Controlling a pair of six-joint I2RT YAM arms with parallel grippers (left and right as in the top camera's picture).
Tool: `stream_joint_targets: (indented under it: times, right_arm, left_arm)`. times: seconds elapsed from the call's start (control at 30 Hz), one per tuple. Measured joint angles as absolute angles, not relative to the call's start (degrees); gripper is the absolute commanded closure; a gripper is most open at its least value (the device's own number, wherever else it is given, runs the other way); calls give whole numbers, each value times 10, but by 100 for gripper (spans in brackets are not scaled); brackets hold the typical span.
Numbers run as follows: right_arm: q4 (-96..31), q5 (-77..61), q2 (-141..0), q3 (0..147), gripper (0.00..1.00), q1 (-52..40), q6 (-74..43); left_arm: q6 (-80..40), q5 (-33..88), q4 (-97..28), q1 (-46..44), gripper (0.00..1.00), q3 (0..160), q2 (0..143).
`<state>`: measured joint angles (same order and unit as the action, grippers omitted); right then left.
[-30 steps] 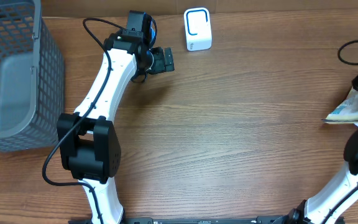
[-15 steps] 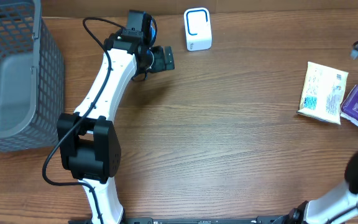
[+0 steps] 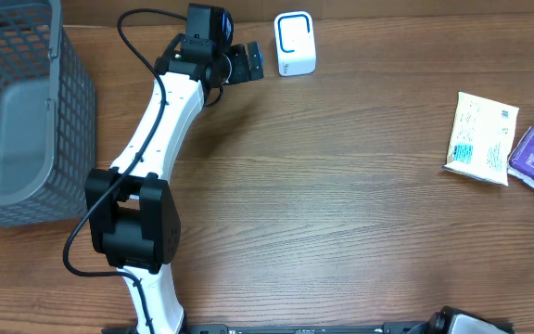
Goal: Scan the item barcode
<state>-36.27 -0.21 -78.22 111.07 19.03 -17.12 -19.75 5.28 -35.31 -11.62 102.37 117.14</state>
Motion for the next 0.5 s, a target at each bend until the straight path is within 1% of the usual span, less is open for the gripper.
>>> stream_joint_targets:
  times: [0.17,0.33,0.5]
  right_arm:
    - [-377,-4,-780,1110,0,189,-147]
    - [-378,-6,-777,1110,0,166,-138]
    - [-387,-8,-772,1110,0,123,-135]
  left_arm:
    - [-113,13,-306,-116,0,1025,1171]
    - [-10,-92,-317,-116,0,1025,1150]
    - [98,-164,-329,-105,0,1025,1079]
